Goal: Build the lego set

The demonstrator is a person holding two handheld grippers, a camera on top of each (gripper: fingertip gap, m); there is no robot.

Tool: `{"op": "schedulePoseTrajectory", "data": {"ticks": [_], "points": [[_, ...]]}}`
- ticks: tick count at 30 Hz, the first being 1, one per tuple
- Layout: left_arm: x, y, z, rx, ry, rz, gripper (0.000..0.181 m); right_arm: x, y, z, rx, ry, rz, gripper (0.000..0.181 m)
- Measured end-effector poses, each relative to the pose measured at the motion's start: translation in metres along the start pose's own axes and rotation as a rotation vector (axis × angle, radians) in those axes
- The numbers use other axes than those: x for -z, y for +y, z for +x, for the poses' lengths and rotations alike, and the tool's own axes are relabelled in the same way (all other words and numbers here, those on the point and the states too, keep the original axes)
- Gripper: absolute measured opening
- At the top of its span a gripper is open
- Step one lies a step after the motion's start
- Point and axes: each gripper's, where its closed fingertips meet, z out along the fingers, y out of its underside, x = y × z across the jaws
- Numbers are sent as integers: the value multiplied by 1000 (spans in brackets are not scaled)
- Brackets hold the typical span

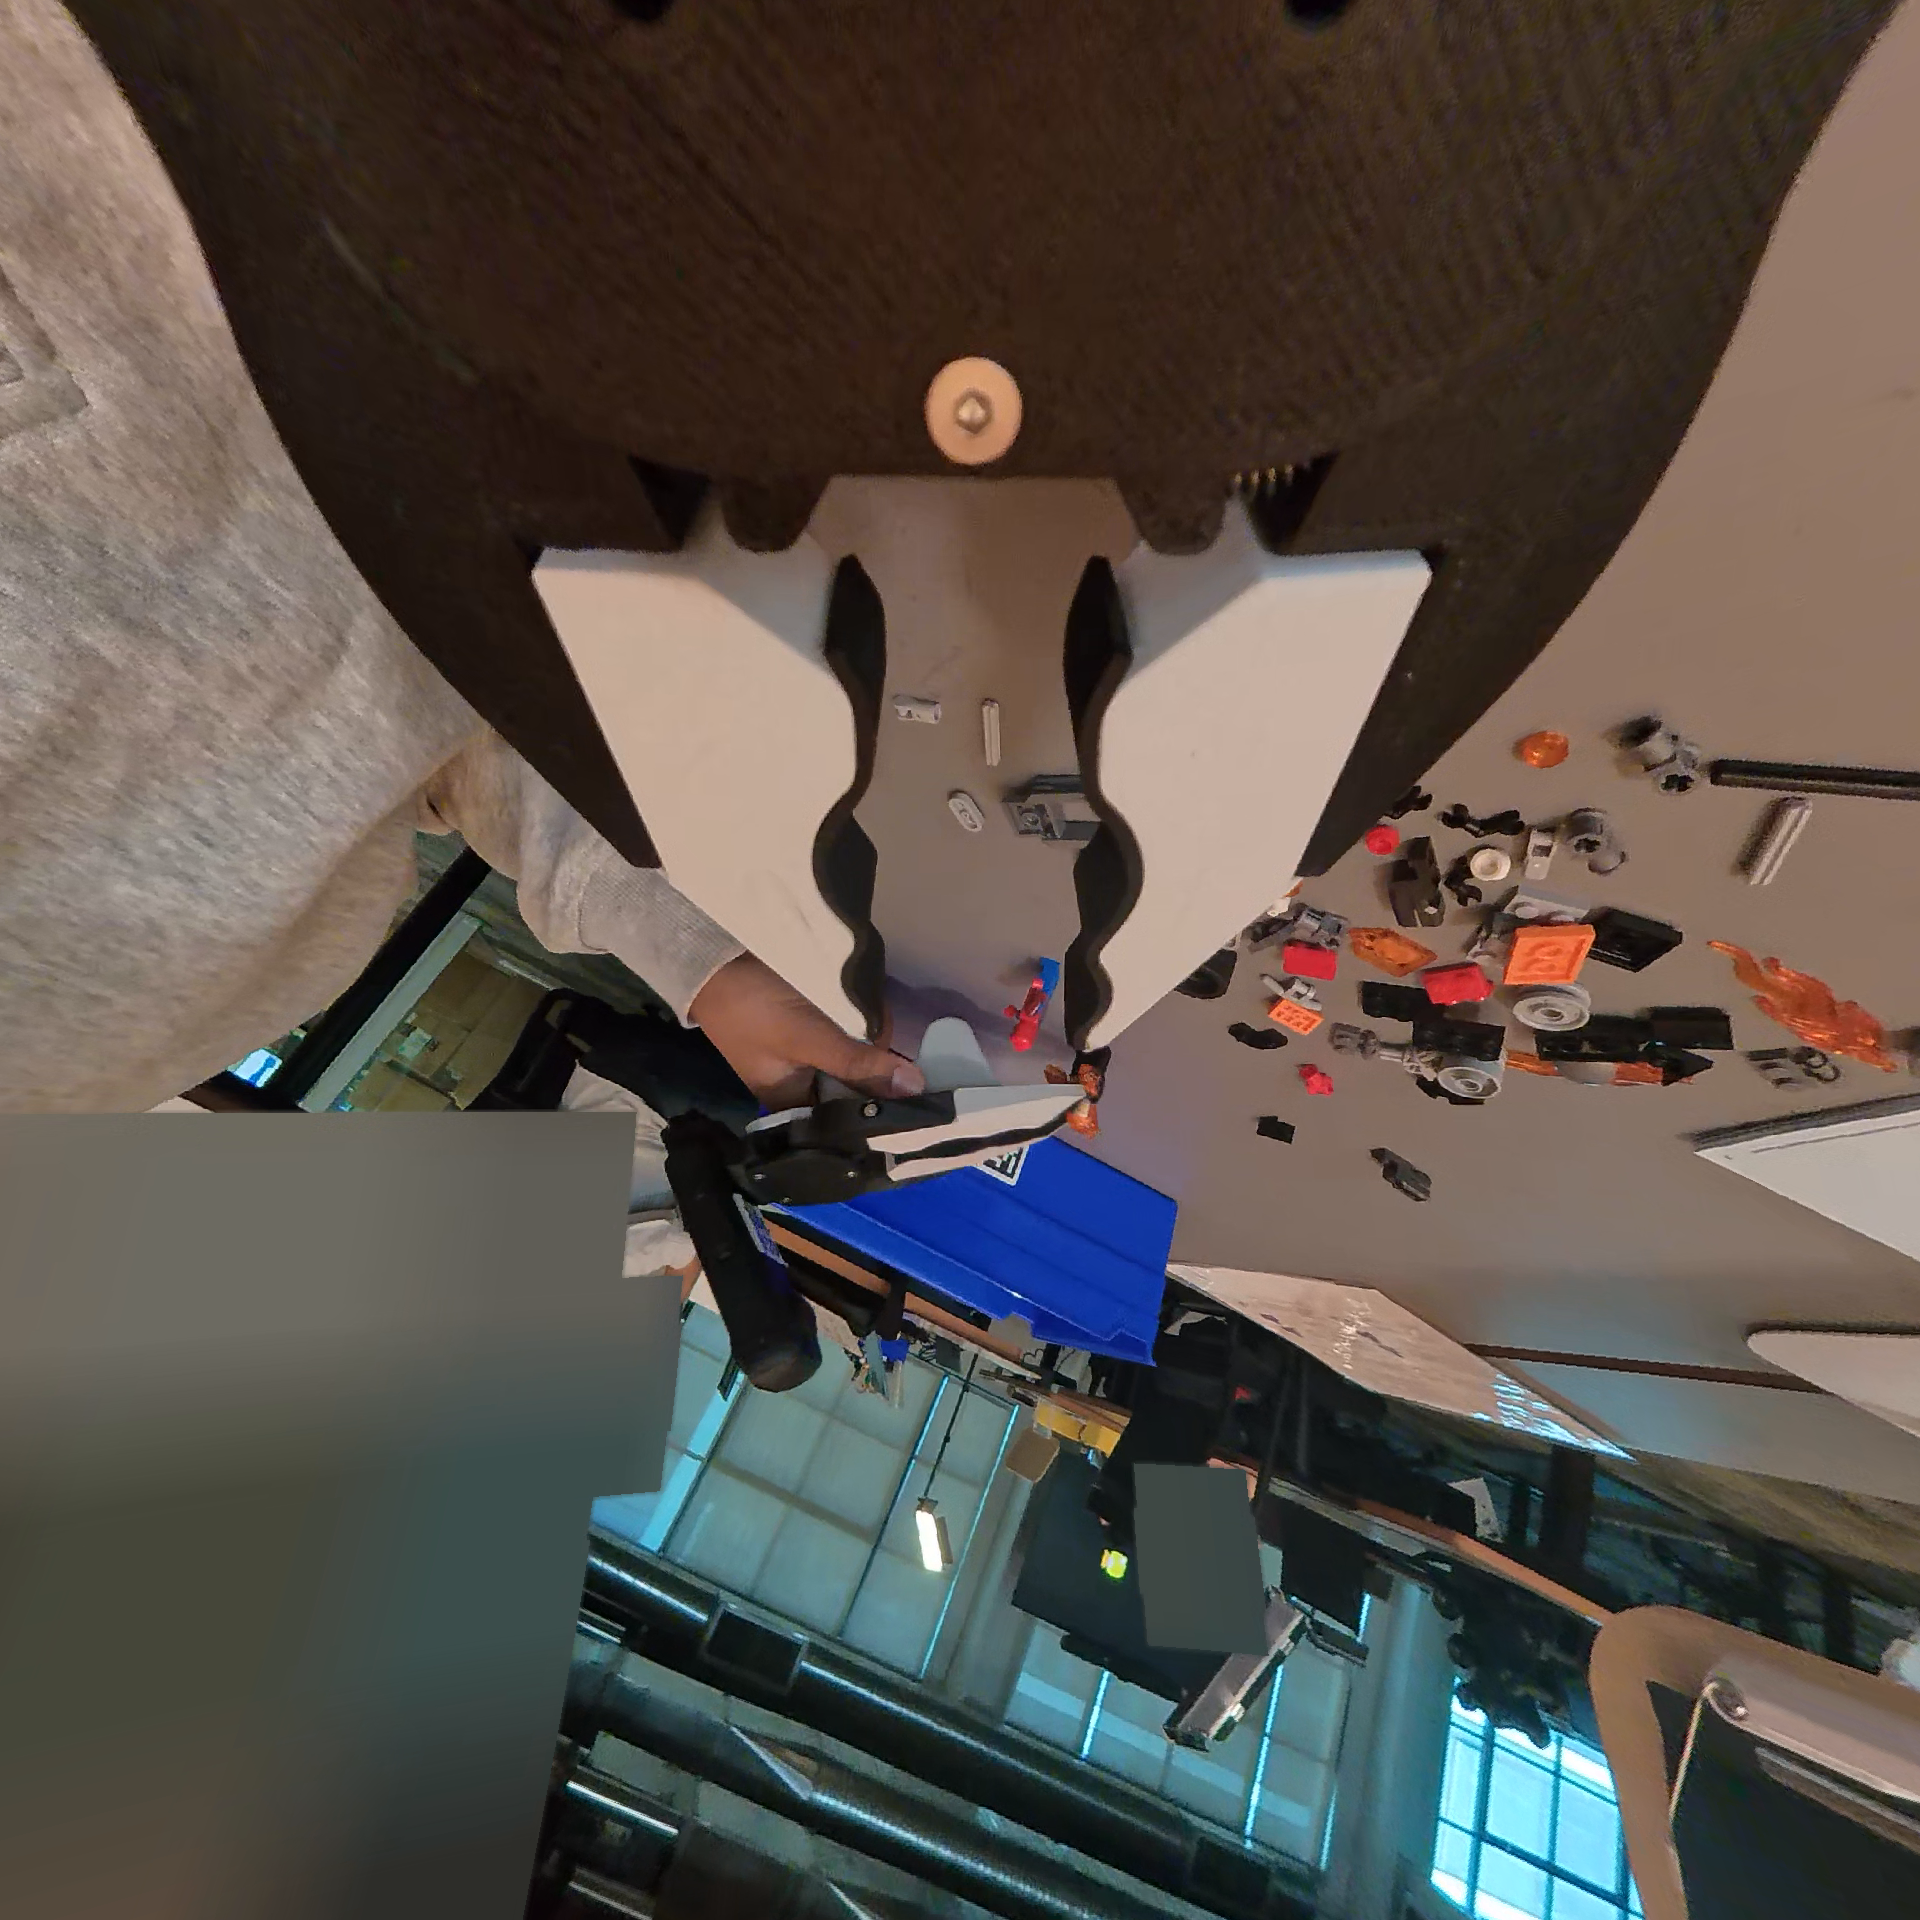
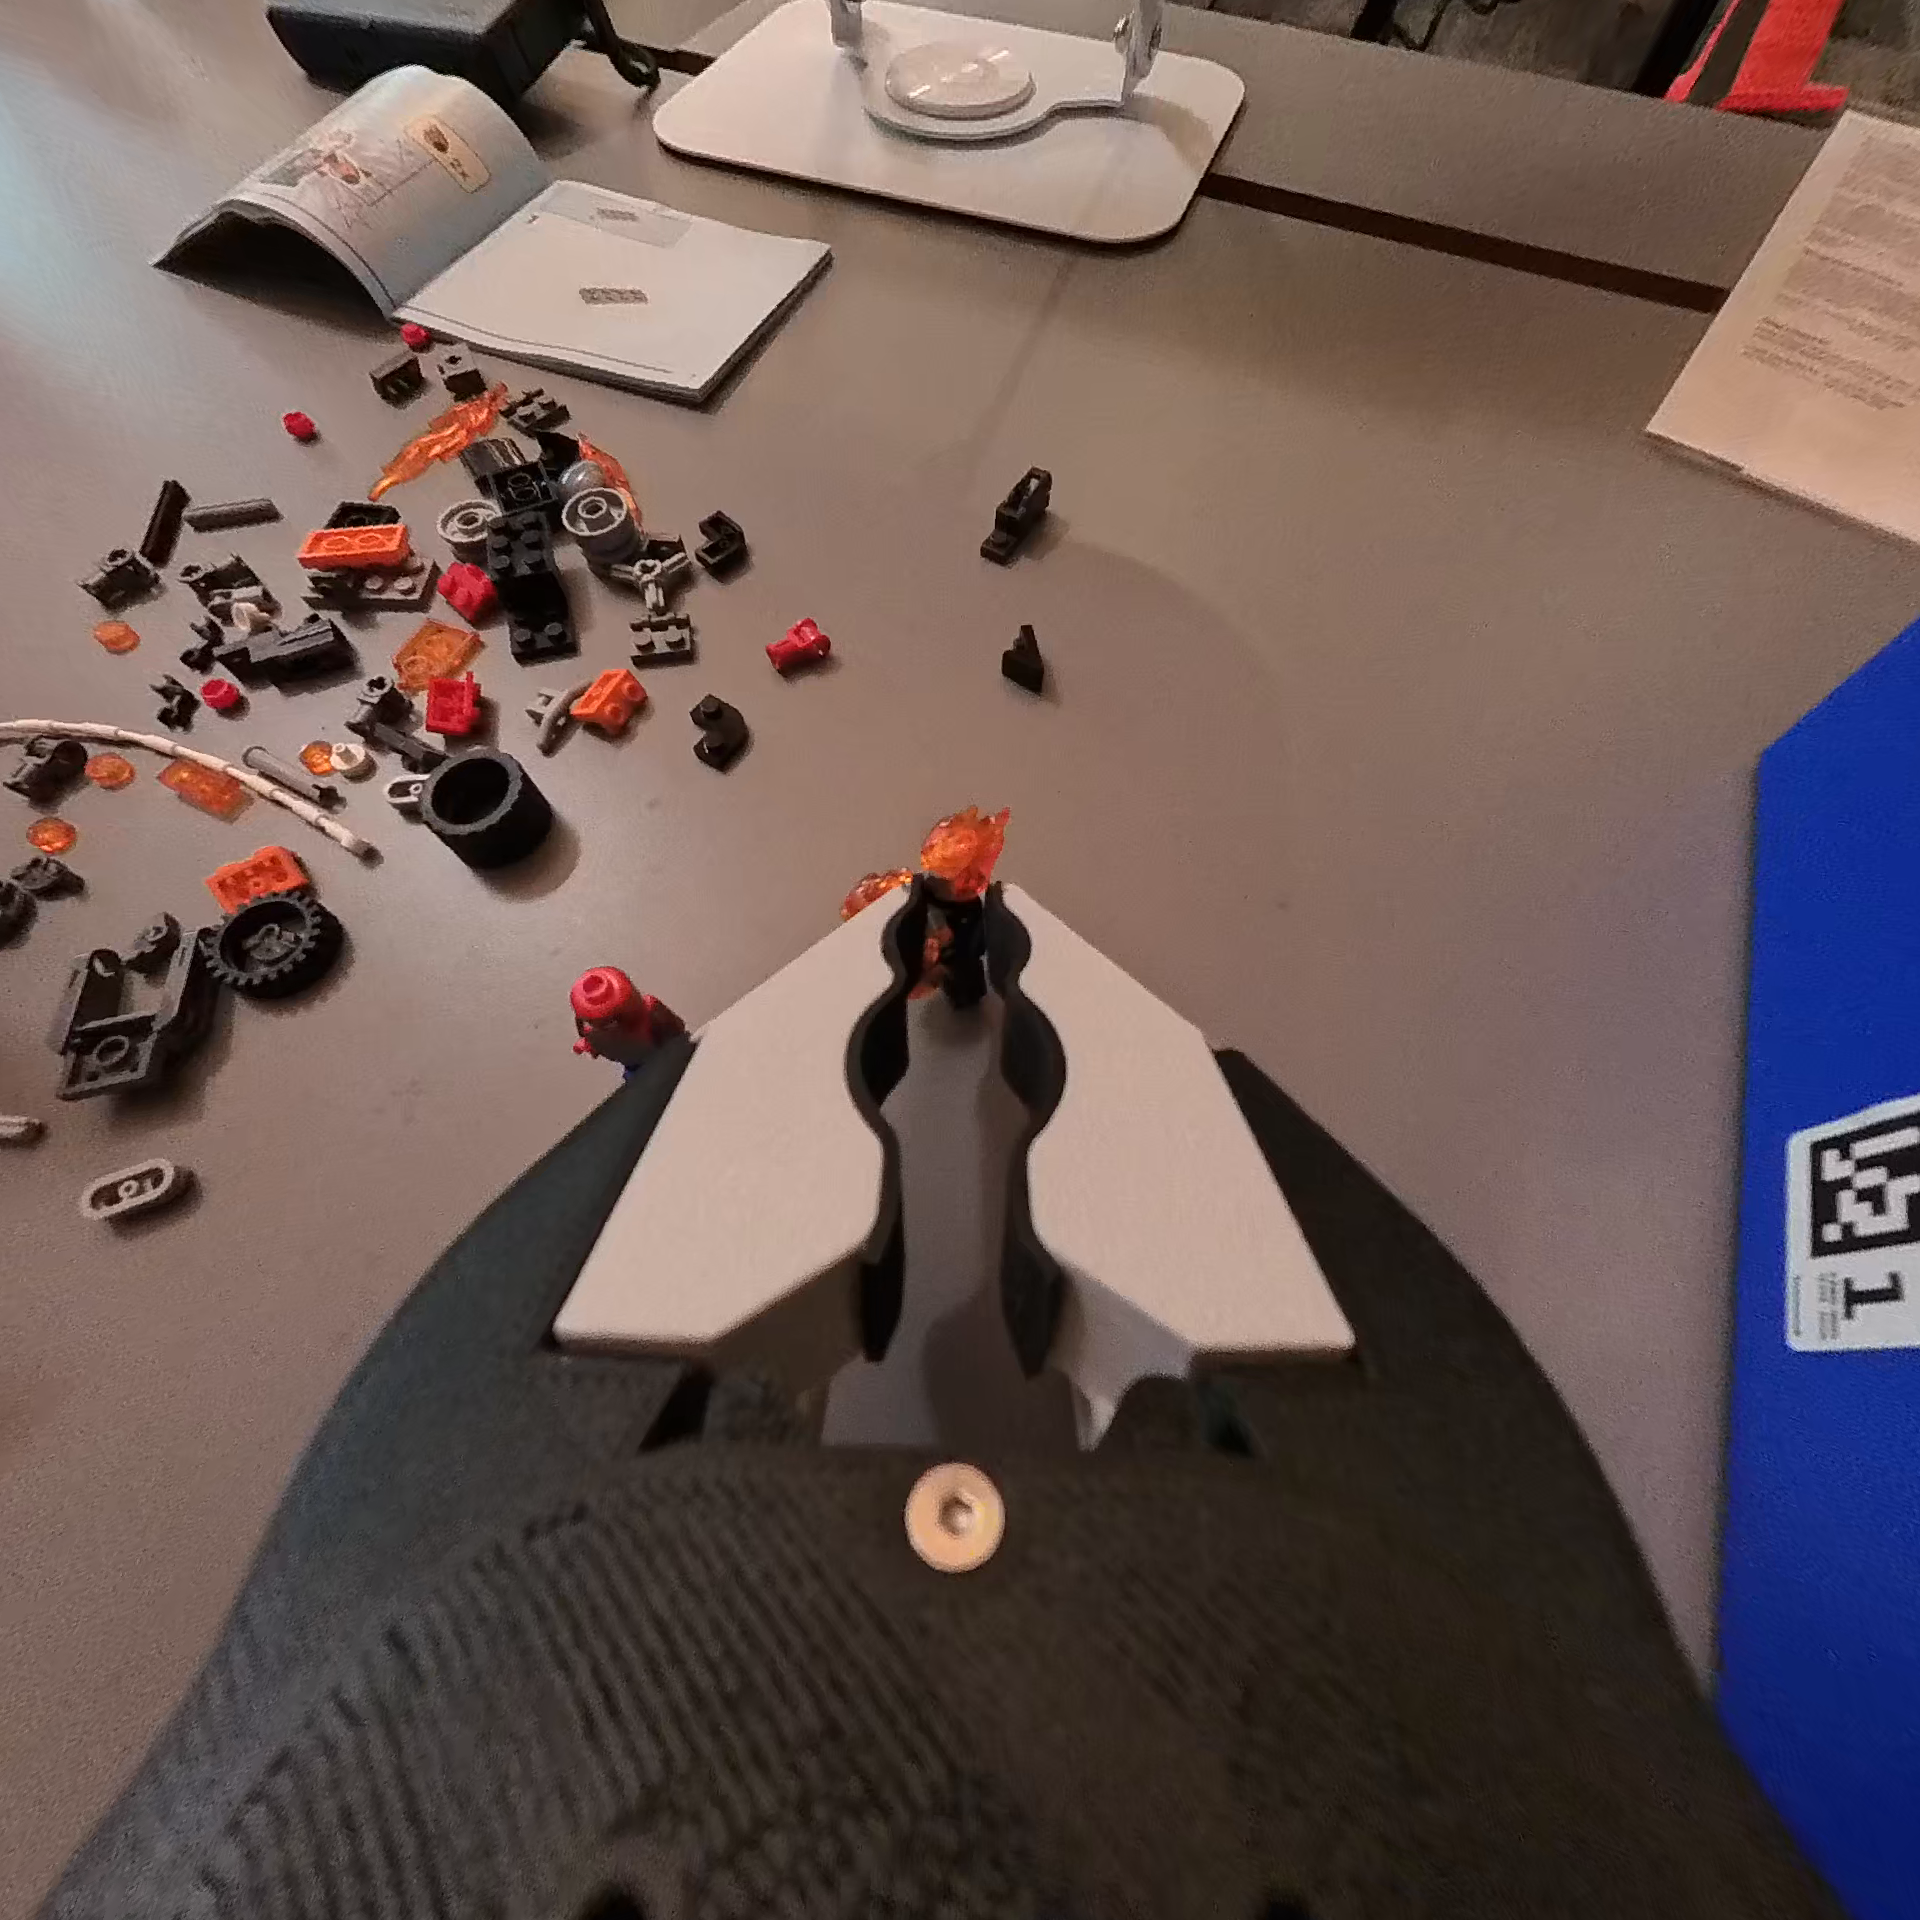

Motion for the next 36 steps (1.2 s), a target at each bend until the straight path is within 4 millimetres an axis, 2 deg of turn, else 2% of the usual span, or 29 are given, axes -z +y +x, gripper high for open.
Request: {"op": "schedulePoseTrajectory", "data": {"ticks": [9, 12, 13, 15, 18, 20, 22, 24, 27, 30, 36], "points": [[0, 1, -1, 7, 1, -5, 32, 2, 4, -2, 2, -26, -16, 9], [-1, 1, -1, 8, 1, -10, 32, 6, -6, -6, 11, -34, 51, 9], [-1, 2, -1, 9, 1, -11, 32, 11, -16, -13, 3, -71, 101, 9], [-2, 2, -1, 11, 0, -14, 32, 28, -44, -41, -47, -225, 238, 9], [-3, 2, 0, -3, 2, -17, 32, 73, -97, -94, -197, -565, 501, 9], [-4, 1, 3, -39, 1, -11, 31, 95, -116, -127, -274, -771, 602, 8], [-1, -5, 7, -89, 0, 23, 27, 98, -119, -157, -309, -890, 607, 8], [4, -14, 11, -131, -1, 78, 26, 91, -114, -181, -319, -944, 585, 8], [13, -26, 17, -152, 9, 154, 25, 81, -108, -206, -374, -1005, 547, 7], [17, -30, 20, -146, 30, 184, 25, 75, -107, -217, -426, -1036, 524, 8], [14, -26, 21, -174, 17, 162, 23, 71, -105, -224, -465, -1057, 507, 8]]}}
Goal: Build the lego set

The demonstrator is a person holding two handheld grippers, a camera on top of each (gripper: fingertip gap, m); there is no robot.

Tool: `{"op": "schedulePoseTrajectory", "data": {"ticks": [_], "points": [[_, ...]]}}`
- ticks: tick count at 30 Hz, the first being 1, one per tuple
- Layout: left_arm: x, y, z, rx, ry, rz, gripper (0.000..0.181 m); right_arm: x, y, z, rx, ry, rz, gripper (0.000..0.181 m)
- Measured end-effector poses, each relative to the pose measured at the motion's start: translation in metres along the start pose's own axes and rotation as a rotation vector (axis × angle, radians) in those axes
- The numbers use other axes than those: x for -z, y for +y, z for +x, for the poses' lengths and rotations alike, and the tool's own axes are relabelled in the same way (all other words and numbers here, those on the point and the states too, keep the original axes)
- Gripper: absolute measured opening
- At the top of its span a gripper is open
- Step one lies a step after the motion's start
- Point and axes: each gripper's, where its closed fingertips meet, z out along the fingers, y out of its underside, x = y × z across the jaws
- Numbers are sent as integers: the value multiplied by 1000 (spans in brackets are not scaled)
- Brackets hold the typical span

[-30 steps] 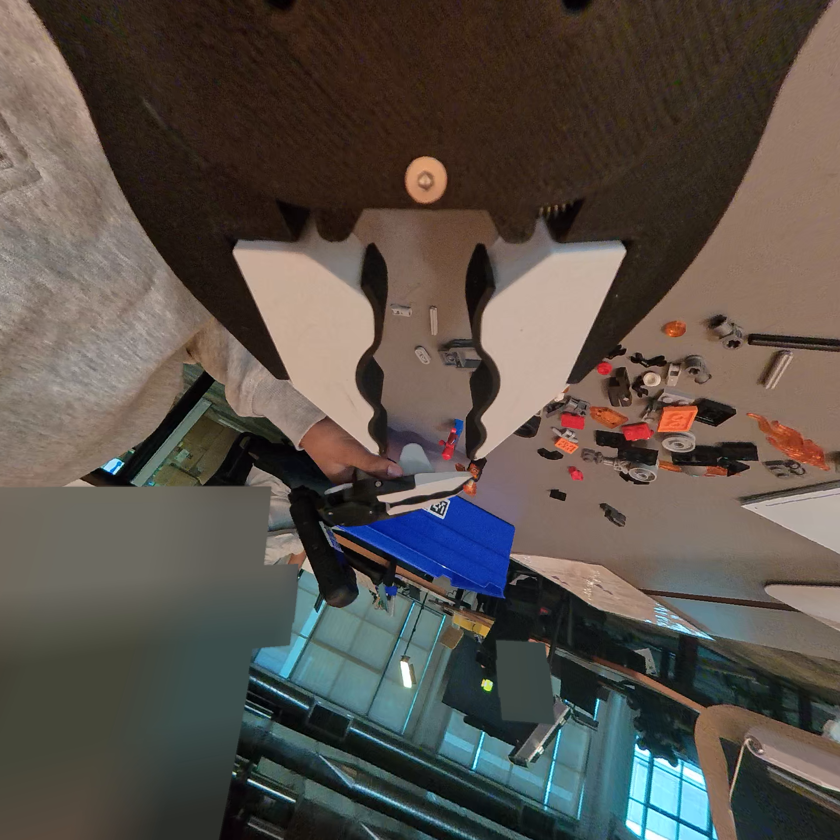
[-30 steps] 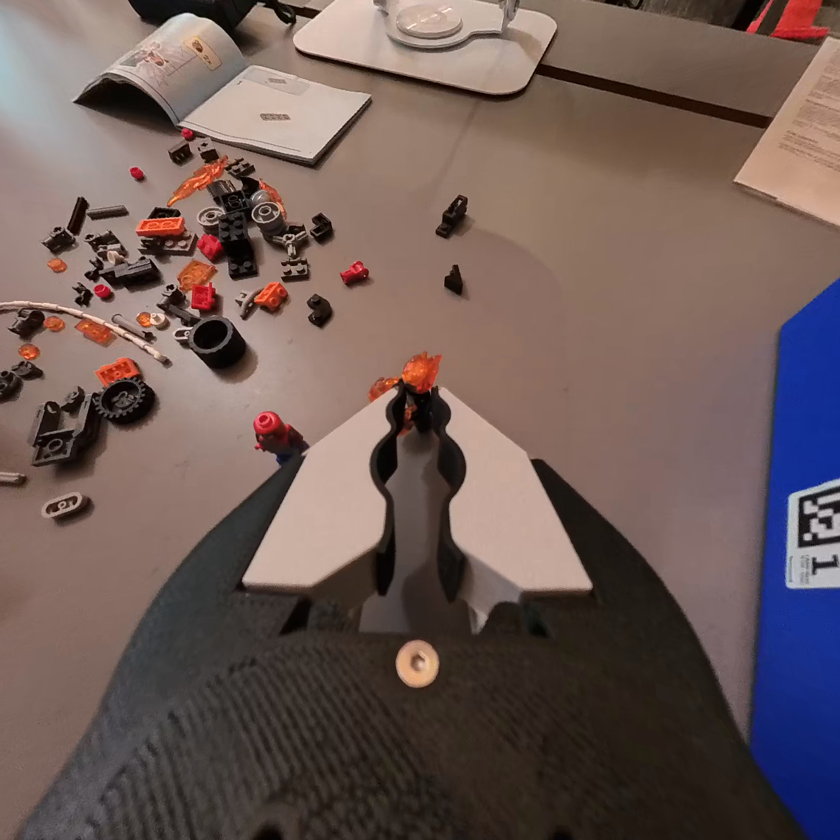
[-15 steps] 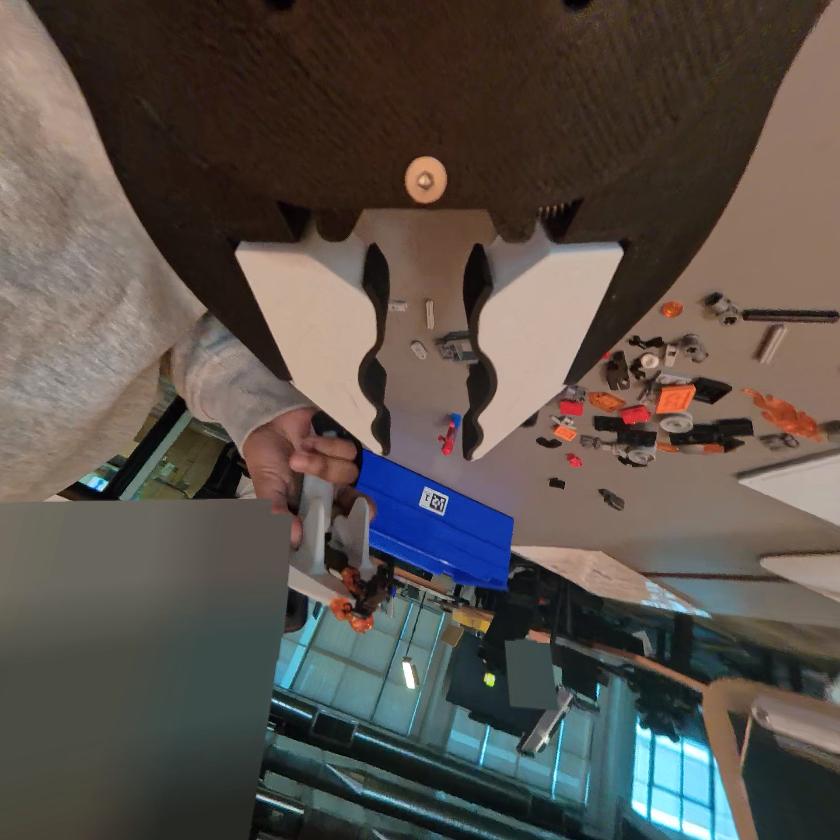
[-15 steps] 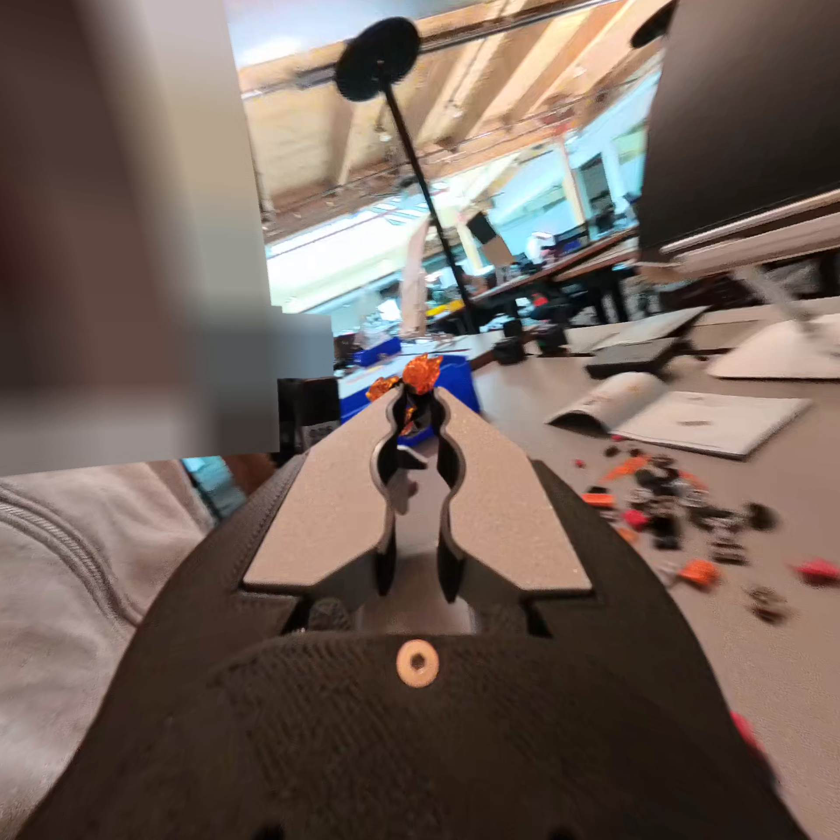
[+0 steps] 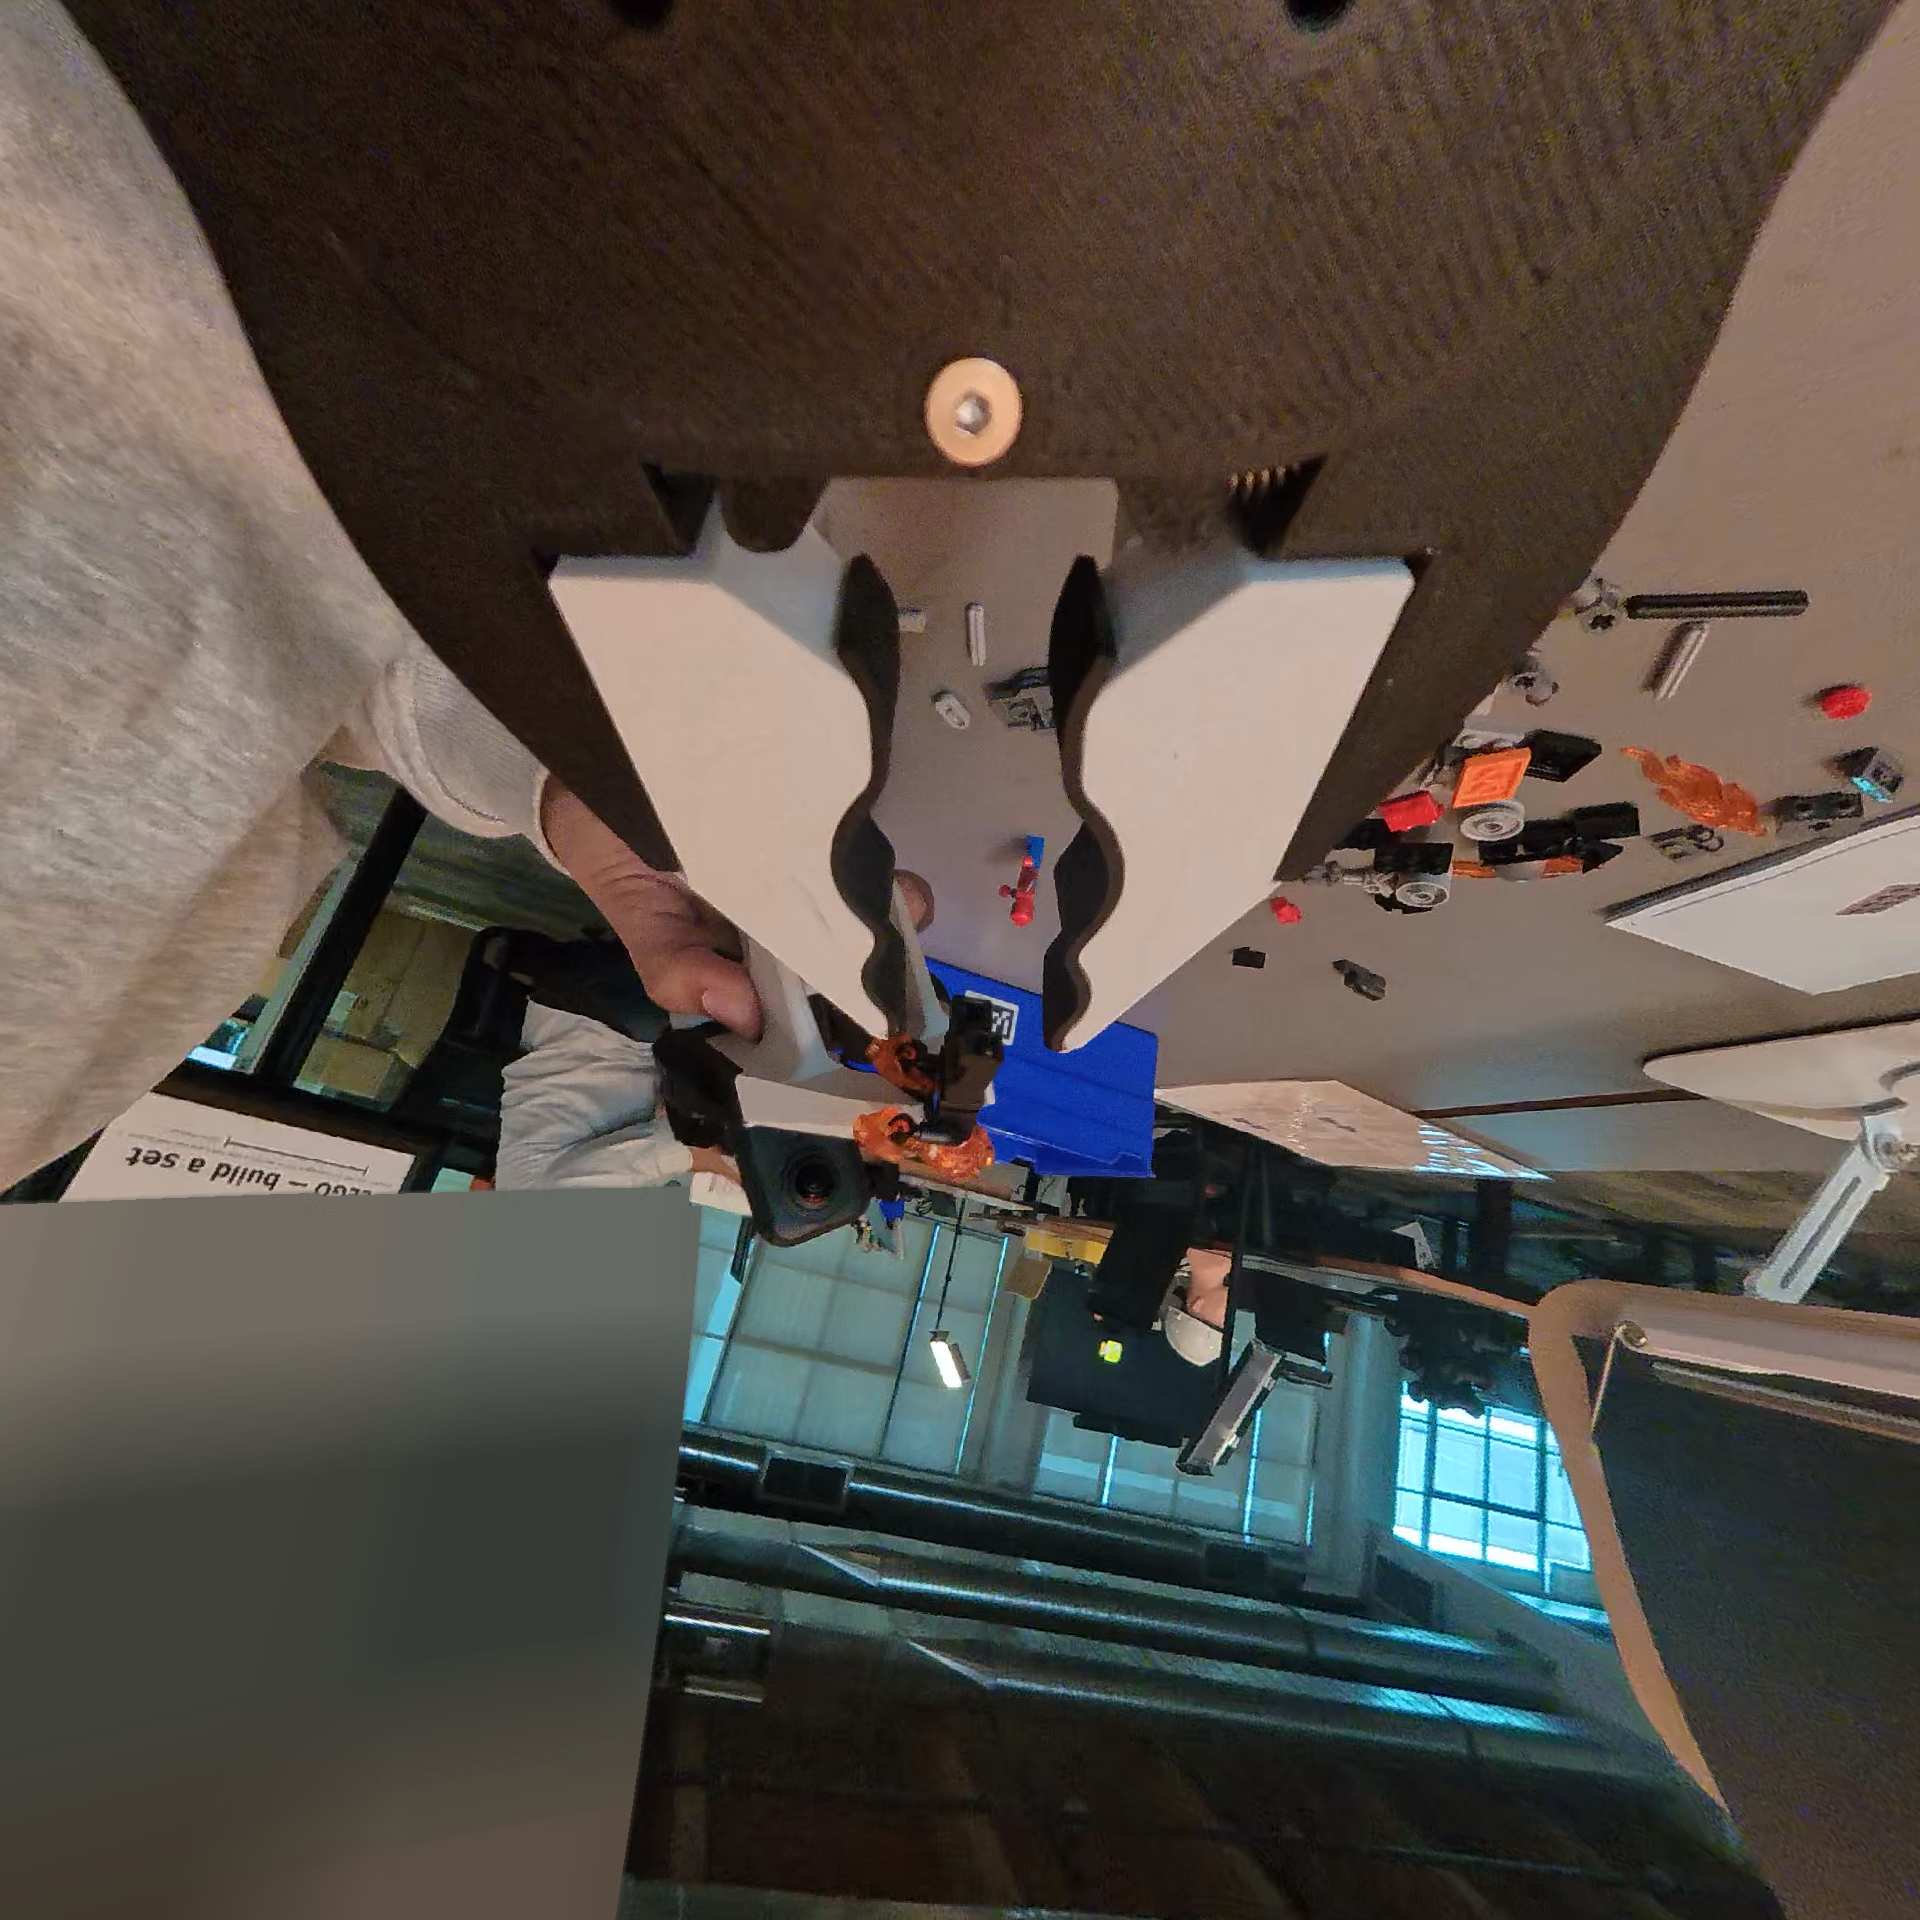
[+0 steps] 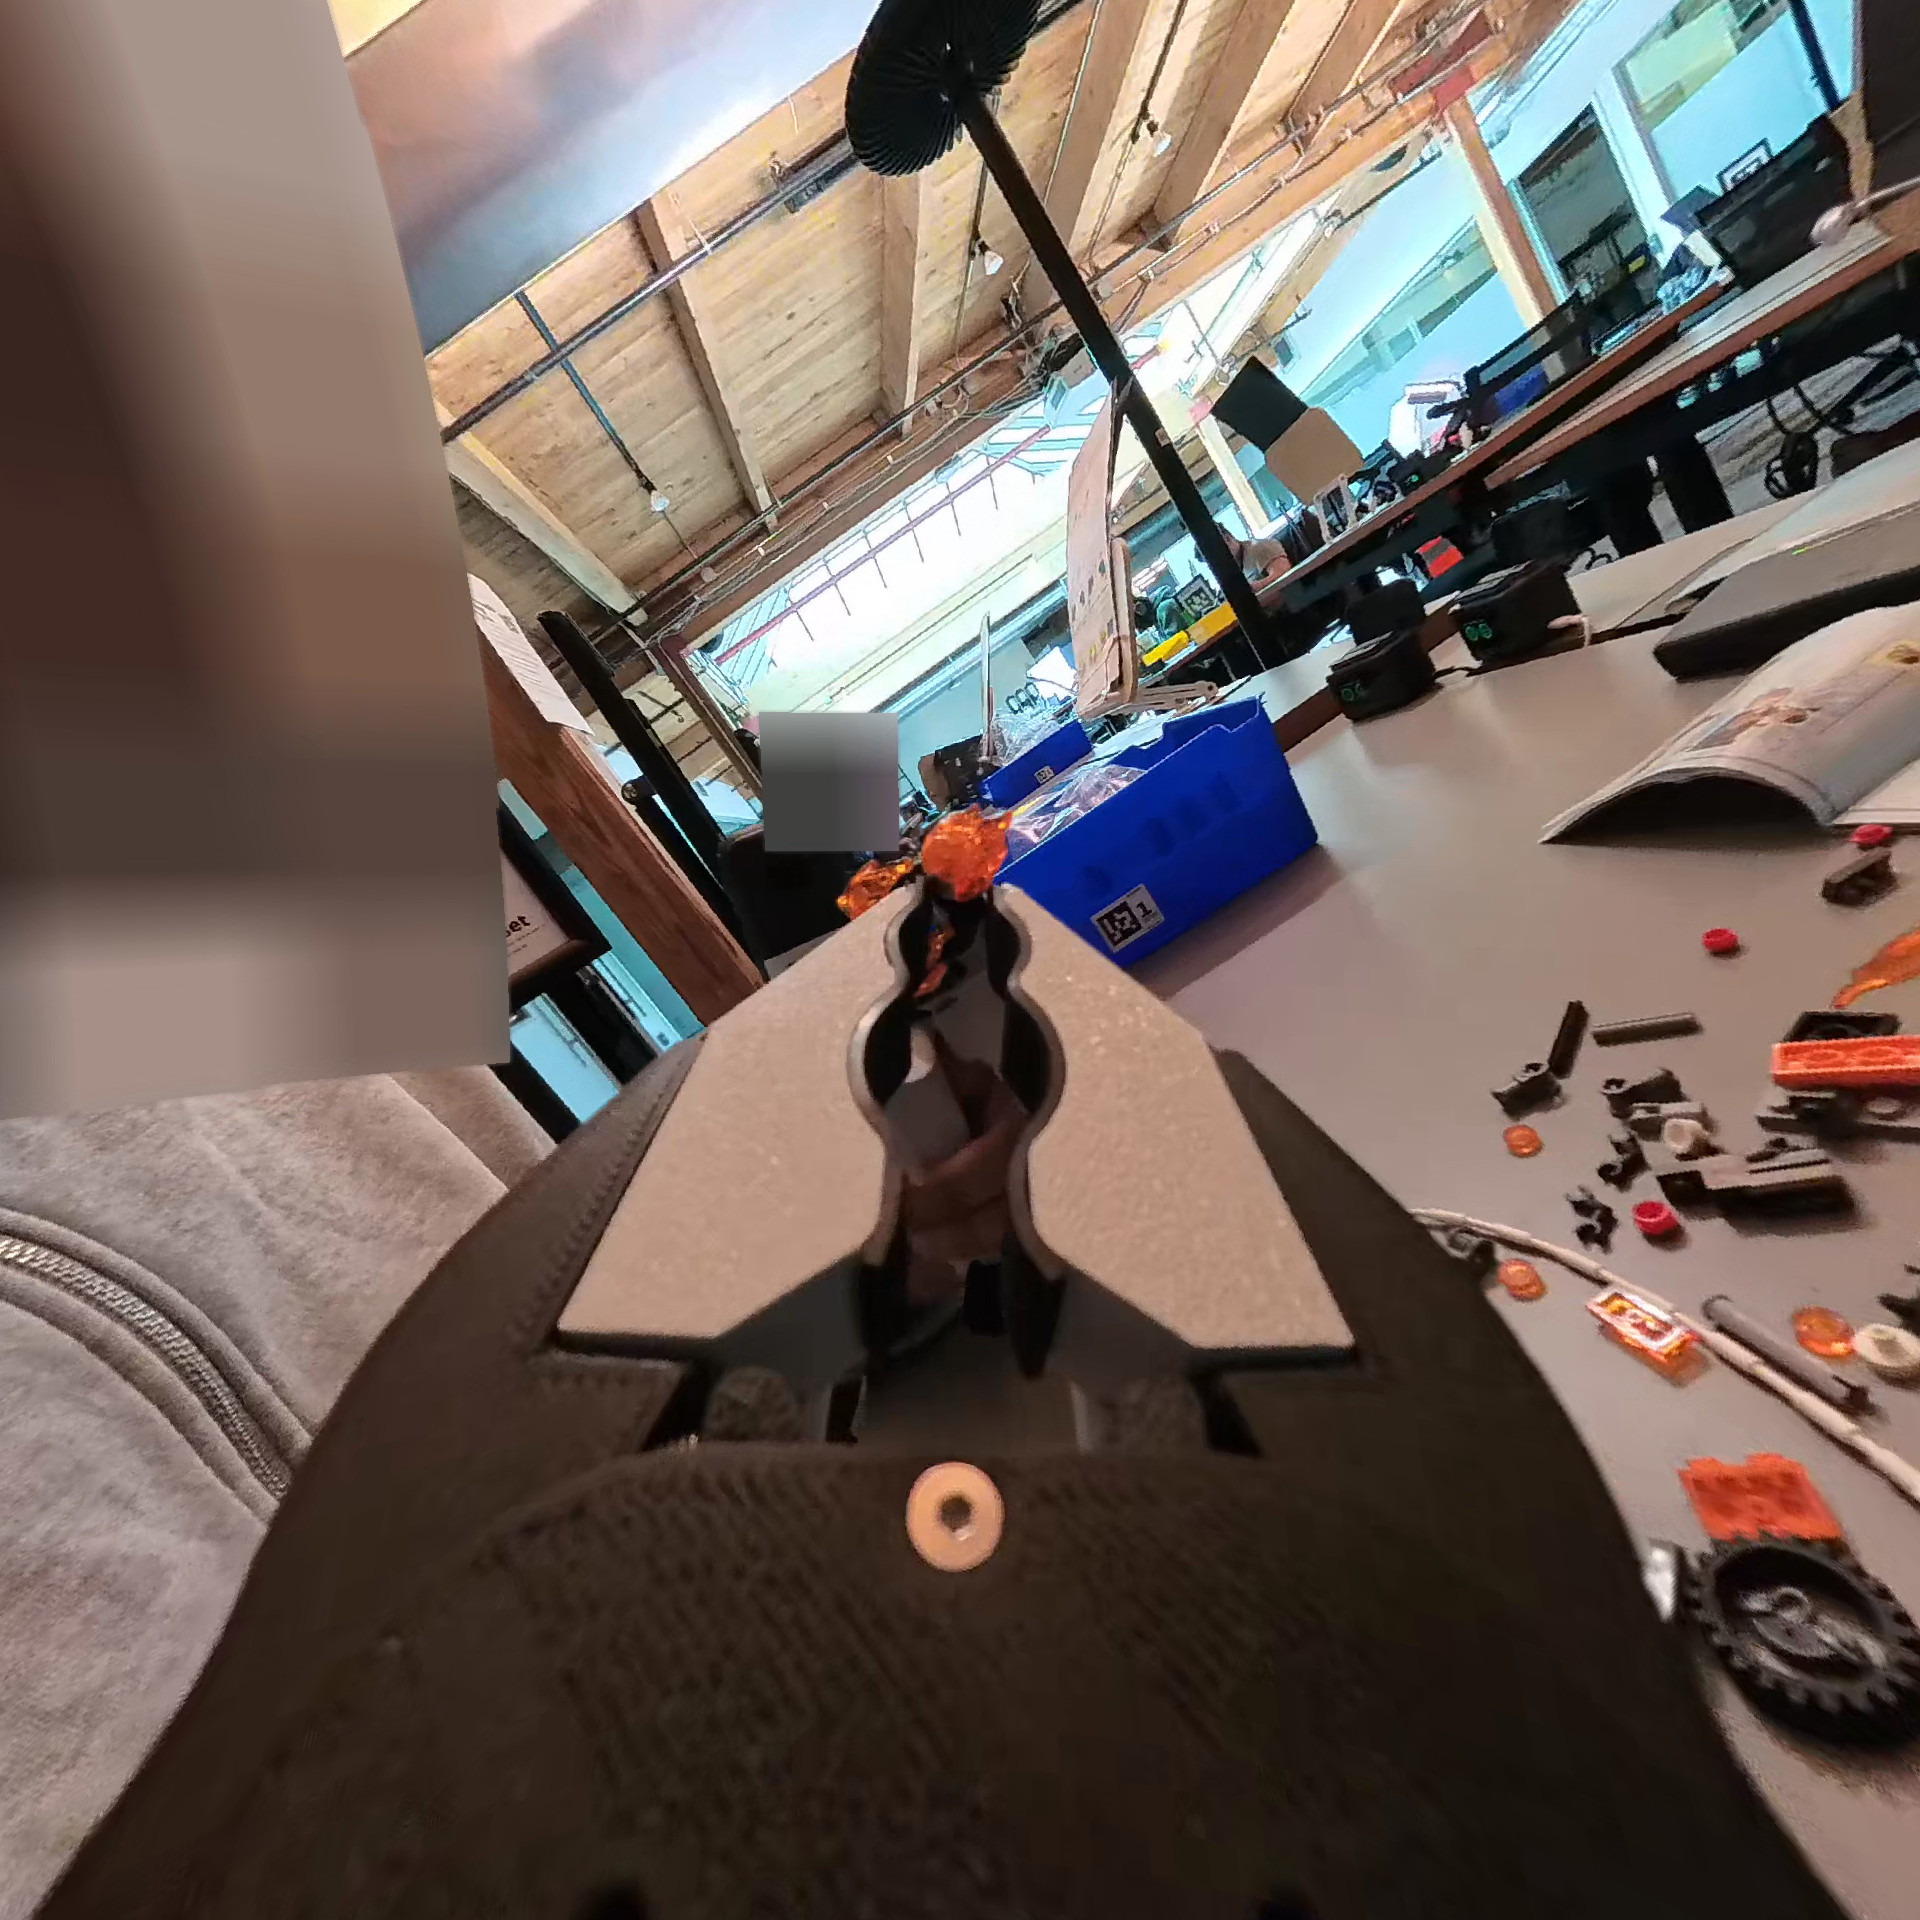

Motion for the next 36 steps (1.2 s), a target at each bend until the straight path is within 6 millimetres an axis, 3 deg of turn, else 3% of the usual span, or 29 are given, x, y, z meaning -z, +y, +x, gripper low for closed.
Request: {"op": "schedulePoseTrajectory", "data": {"ticks": [6, 23, 32, 36], "points": [[-1, 3, -2, 5, -8, -19, 8, -2, 5, 1, -9, -4, -4, 8], [-1, 9, -7, 102, 22, -71, 6, -3, 8, 6, 188, 91, -23, 8], [-1, 9, -7, 81, 14, -72, 6, -3, 7, 5, 226, 105, -19, 8], [-2, 7, -5, 3, -20, -50, 7, -1, 3, 4, 159, 74, 24, 8]]}}
